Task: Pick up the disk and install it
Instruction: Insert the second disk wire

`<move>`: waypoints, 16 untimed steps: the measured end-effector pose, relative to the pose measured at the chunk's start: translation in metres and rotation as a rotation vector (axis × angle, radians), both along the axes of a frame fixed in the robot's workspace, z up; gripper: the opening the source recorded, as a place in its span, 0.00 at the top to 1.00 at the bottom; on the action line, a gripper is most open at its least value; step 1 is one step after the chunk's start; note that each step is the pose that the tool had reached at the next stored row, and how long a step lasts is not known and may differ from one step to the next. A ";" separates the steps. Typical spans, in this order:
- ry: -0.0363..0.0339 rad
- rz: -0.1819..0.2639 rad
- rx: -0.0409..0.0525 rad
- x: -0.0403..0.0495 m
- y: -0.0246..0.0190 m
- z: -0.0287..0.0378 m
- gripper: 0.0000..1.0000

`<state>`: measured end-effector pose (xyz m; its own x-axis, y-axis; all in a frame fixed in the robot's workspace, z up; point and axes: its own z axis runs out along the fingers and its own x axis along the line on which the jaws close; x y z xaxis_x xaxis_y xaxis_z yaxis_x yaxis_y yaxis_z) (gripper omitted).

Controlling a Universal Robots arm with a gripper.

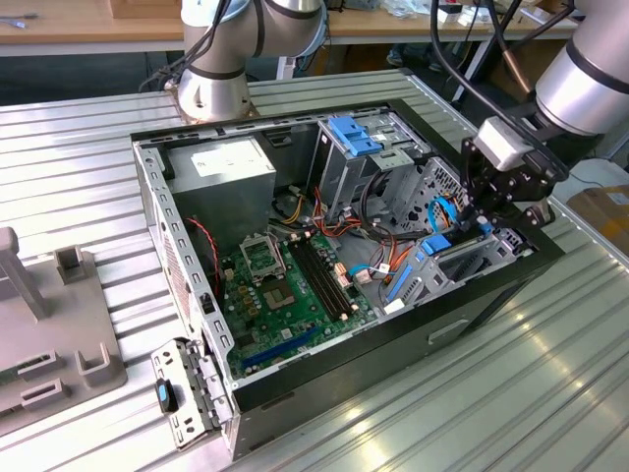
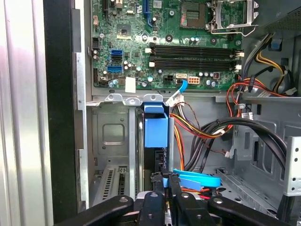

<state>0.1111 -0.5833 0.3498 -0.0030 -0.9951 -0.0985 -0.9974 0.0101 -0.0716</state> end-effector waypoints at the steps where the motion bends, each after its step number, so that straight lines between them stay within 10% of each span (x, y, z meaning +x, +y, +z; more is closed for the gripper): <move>1: 0.0000 0.000 -0.0002 0.0000 -0.0001 -0.0001 0.84; 16: 0.0001 -0.003 0.0019 0.0000 -0.0016 -0.0058 0.84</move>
